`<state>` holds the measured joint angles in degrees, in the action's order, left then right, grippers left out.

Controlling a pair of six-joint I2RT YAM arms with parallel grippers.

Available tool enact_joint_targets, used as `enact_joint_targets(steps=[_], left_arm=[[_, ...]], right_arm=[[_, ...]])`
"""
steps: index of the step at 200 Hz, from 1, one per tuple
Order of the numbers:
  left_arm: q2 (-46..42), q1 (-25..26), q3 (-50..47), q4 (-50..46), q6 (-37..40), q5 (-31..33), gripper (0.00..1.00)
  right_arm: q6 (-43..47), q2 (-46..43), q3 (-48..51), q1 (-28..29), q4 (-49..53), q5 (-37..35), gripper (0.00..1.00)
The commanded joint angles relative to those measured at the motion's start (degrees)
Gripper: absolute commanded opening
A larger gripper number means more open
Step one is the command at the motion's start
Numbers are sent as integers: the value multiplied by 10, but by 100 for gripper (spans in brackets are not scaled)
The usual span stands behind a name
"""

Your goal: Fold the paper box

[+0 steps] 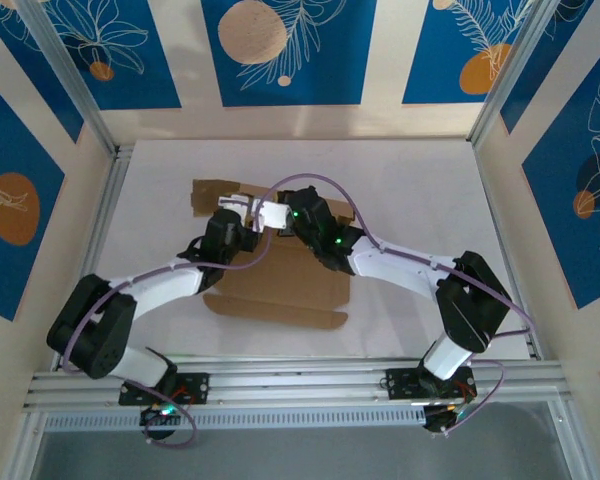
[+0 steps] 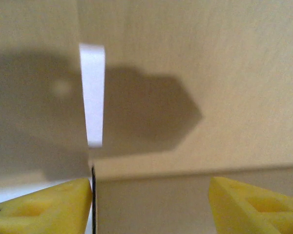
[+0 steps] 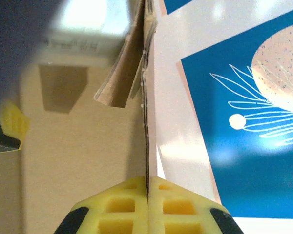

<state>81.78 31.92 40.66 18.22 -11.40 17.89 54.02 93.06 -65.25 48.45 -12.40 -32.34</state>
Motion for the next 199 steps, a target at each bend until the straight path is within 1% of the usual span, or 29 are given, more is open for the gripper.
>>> enact_joint_targets(steps=[1,22,34,51,66,83,98,116,137,156,176,183,199], left_arm=[[-55,11,15,-6,-21,-28,67],[-84,11,21,-46,-38,-53,71],[-106,11,26,-72,-43,-78,71],[-149,10,19,-84,-43,-112,71],[-184,10,22,-106,-45,-126,71],[-219,8,28,-130,-39,-155,70],[-255,5,28,-135,-33,-159,69],[-297,-6,18,-118,-18,-134,70],[-303,-35,30,-125,-20,-46,70],[-268,-83,60,-158,-52,28,70],[-213,-136,85,-194,-86,102,69],[-193,-156,88,-194,-94,109,67],[-134,-205,105,-206,-113,92,66]], right_arm=[[29,-9,3,-13,6,36,0],[42,-6,0,-21,6,38,0],[51,-4,2,-24,3,40,0],[64,-4,7,-26,-2,41,0],[71,-5,13,-27,-10,40,0],[76,-6,18,-29,-13,41,0],[86,-7,24,-31,-22,41,0],[96,-9,30,-31,-28,44,0],[114,-9,40,-30,-45,45,0],[123,-9,49,-28,-64,45,0],[131,-13,58,-26,-82,45,0],[135,-15,60,-25,-85,46,0],[138,-20,64,-25,-92,48,0]])
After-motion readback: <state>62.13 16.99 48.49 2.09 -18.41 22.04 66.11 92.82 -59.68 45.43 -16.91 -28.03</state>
